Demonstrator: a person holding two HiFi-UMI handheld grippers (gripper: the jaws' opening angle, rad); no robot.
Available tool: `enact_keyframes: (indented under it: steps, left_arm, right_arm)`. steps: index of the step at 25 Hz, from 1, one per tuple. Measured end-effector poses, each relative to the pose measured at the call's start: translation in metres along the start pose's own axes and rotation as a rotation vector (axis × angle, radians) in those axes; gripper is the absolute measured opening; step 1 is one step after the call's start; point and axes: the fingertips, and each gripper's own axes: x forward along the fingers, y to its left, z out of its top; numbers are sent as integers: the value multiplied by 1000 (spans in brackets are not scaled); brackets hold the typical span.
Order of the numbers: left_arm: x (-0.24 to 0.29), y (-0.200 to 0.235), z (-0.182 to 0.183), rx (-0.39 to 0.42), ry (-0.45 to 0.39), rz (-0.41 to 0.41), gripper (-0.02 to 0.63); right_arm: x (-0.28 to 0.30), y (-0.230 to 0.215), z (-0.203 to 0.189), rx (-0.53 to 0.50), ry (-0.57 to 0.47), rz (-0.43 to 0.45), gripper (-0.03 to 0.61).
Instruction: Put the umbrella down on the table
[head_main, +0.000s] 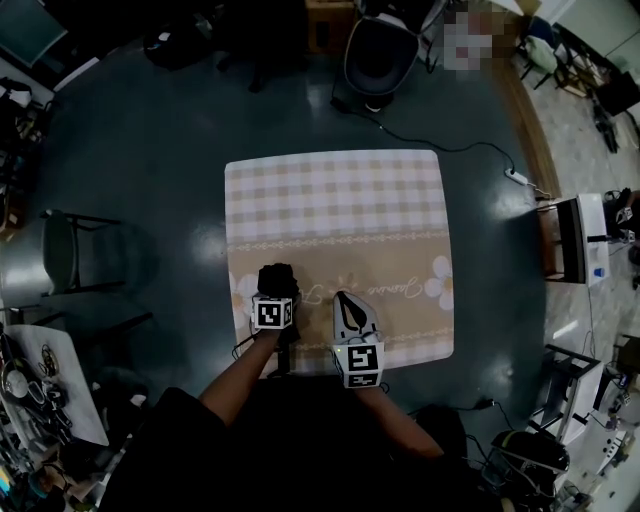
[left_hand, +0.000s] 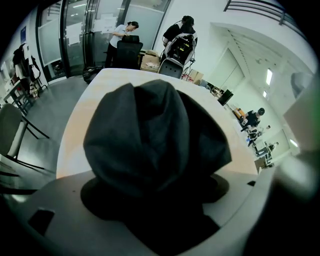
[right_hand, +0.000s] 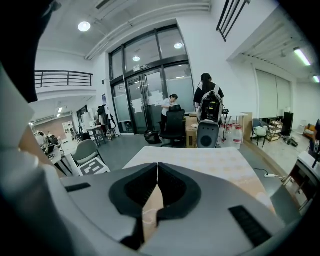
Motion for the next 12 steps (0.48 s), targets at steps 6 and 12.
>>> enact_keyframes:
  steps: [6,12]
  left_arm:
    - [-24,-4,-1,49,-75,-25,385]
    - [-70,-5,-7,44,-162,-105,385]
  right_arm:
    - [-20,23,1,-7,-23,-11,17]
    - [-39,48,-3,-23,-44,-26,17]
